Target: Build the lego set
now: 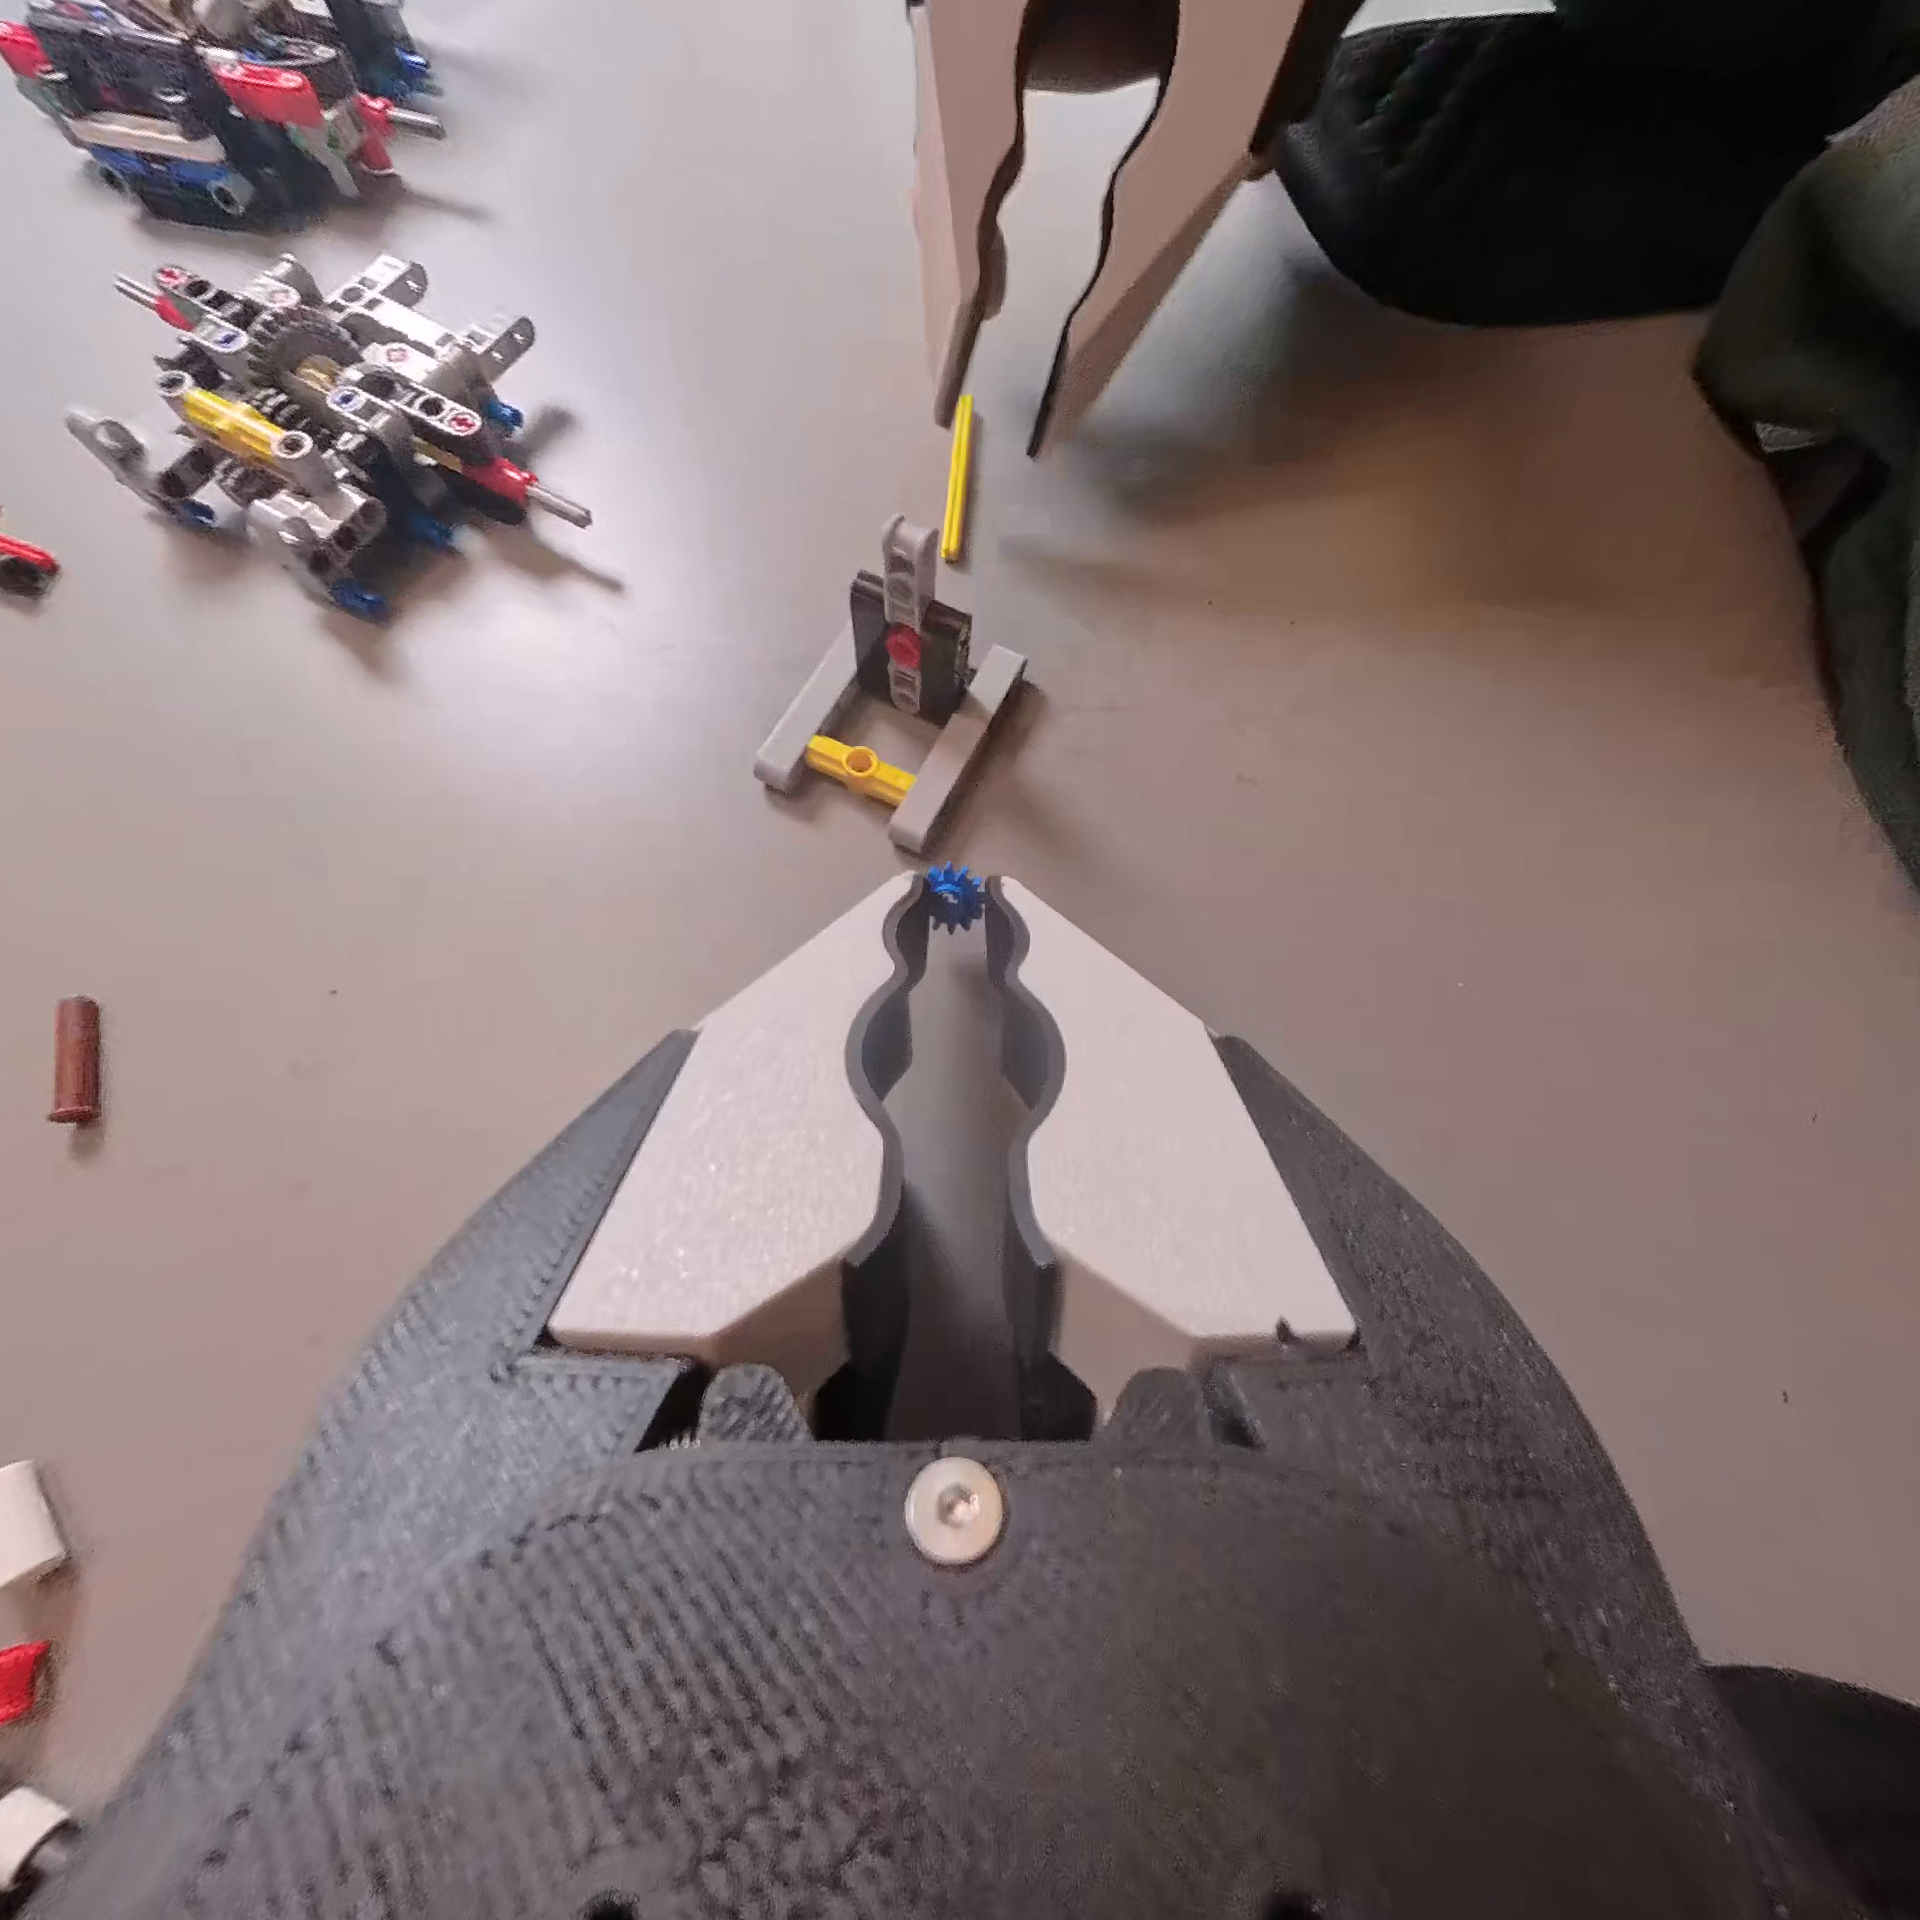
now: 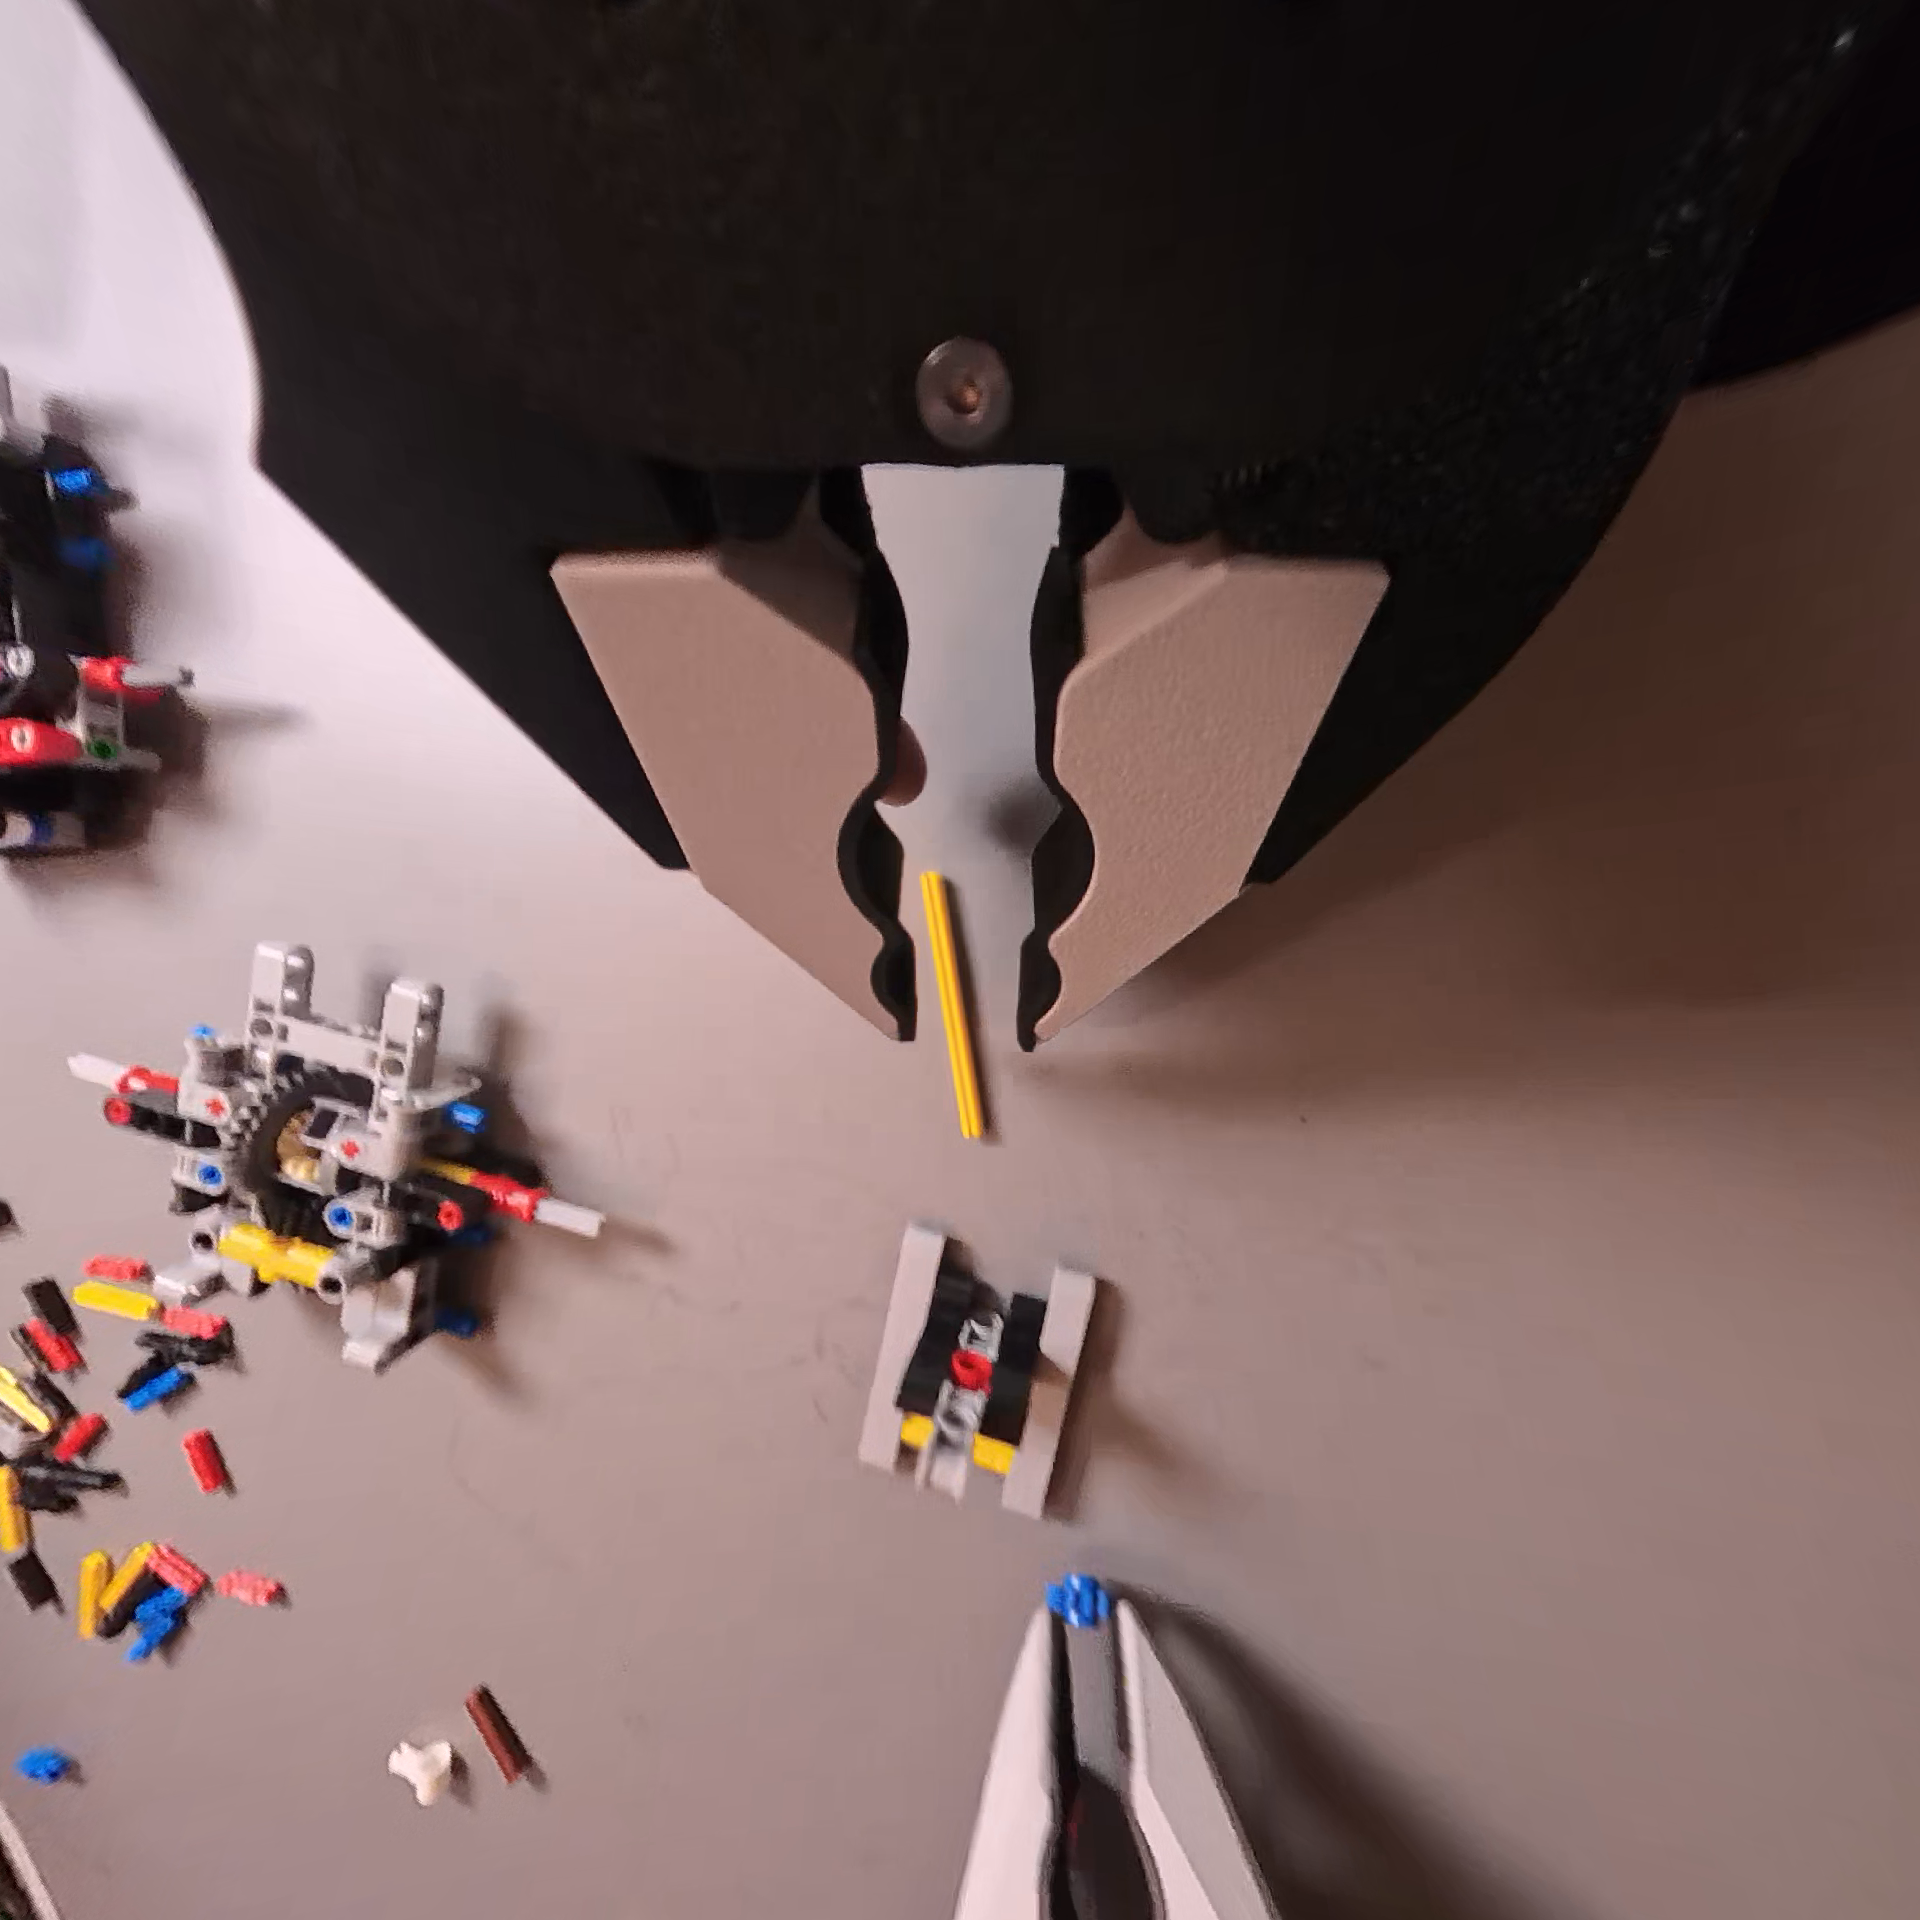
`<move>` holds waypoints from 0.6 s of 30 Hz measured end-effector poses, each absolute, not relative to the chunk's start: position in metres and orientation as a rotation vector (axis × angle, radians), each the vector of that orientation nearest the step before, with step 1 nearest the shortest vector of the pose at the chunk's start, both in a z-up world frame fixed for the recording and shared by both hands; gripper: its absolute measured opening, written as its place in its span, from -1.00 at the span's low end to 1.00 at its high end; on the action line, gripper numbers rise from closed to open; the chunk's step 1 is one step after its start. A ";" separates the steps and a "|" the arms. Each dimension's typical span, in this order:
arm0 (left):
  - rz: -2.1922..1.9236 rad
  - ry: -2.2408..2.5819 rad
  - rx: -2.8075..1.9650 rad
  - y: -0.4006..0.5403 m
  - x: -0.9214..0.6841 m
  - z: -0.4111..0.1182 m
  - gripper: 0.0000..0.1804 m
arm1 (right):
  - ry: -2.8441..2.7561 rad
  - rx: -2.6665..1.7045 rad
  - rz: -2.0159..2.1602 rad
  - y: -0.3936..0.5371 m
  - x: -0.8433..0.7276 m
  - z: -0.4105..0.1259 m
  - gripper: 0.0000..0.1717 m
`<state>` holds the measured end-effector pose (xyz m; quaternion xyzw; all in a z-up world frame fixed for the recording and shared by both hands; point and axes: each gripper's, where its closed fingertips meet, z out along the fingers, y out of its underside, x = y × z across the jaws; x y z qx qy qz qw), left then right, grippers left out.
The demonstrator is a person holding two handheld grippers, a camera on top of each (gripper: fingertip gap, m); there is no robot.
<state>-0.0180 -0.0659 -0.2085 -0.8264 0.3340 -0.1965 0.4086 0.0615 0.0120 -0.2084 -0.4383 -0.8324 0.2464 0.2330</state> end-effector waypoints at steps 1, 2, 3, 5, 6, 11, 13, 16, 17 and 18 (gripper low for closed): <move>-0.494 0.852 -2.084 -0.066 -0.017 -0.210 -0.90 | -2.290 -1.218 0.652 0.018 0.064 -0.212 -0.78; -0.488 0.864 -2.086 -0.066 -0.016 -0.211 -0.90 | -2.296 -1.228 0.637 0.022 0.065 -0.214 -0.78; -0.478 0.871 -2.087 -0.066 -0.016 -0.212 -0.90 | -2.311 -1.238 0.635 0.024 0.066 -0.217 -0.78; -0.449 0.867 -2.094 -0.064 -0.018 -0.213 -0.90 | -2.345 -1.251 0.630 0.025 0.067 -0.221 -0.79; -0.440 0.868 -2.097 -0.064 -0.019 -0.214 -0.88 | -2.357 -1.249 0.643 0.024 0.067 -0.221 -0.81; -0.468 0.870 -2.114 -0.066 -0.018 -0.214 -0.70 | -2.389 -1.239 0.666 0.017 0.066 -0.222 -0.96; -0.462 0.868 -2.093 -0.062 -0.021 -0.209 -0.66 | -2.381 -1.227 0.668 0.017 0.066 -0.222 -0.98; -0.443 0.905 -2.086 -0.051 -0.023 -0.203 -0.51 | -2.372 -1.221 0.684 0.014 0.065 -0.222 -0.98; -0.428 0.933 -2.090 -0.046 -0.022 -0.204 -0.46 | -2.369 -1.216 0.689 0.012 0.063 -0.222 -0.98; -0.414 0.967 -2.098 -0.042 -0.020 -0.206 -0.41 | -2.366 -1.211 0.694 0.009 0.062 -0.222 -0.98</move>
